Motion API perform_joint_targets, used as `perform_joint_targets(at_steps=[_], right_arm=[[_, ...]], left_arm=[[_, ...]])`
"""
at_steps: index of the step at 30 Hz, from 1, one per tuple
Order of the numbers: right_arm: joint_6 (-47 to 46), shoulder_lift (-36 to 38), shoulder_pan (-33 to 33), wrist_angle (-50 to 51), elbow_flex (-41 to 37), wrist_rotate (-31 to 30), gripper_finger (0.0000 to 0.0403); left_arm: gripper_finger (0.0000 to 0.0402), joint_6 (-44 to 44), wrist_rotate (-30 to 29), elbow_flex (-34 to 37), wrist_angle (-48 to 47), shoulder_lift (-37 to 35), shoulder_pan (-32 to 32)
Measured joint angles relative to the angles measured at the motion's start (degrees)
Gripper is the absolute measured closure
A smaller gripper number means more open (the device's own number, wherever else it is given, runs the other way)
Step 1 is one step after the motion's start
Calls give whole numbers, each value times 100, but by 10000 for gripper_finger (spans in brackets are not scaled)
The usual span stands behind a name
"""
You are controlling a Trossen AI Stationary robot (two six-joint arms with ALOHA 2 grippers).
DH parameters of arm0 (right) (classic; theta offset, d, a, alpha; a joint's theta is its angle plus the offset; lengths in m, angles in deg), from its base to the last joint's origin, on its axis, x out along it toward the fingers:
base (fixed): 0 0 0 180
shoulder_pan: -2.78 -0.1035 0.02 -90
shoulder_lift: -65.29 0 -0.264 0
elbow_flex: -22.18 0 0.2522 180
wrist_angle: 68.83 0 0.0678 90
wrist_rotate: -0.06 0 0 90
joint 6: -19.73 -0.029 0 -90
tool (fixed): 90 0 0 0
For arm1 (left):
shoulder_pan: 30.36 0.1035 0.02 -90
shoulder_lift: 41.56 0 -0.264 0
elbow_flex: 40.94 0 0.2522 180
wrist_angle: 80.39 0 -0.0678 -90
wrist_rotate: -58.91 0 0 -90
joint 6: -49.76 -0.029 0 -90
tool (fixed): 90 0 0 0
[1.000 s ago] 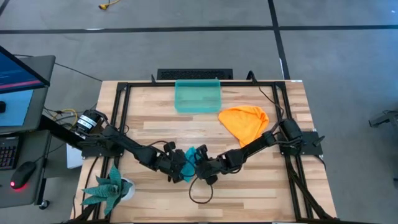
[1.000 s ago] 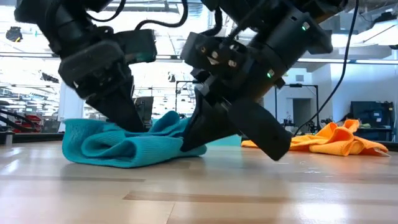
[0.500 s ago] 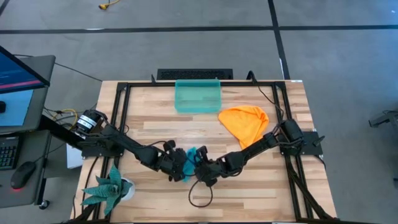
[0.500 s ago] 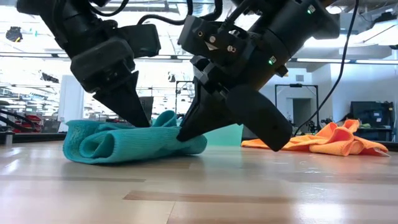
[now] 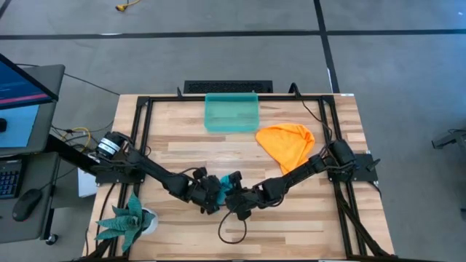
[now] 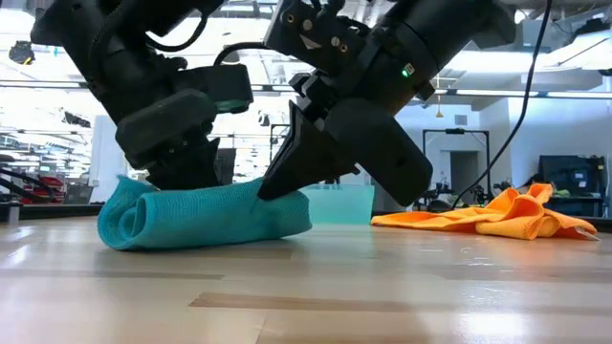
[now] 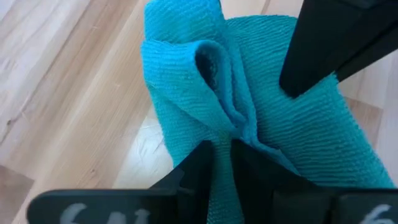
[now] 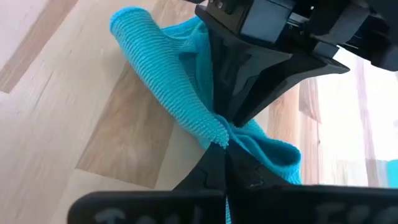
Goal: Roll microfiber towels into tight, uniform cylinder then place into a basket
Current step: Fold the blue microfiber cloth
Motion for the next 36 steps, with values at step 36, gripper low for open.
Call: perform_joint_targets(at_steps=[36], right_arm=[[-156,-44,710,-48,286,79,394]], left_arm=[[343,-624,-77,10,71,23,13]])
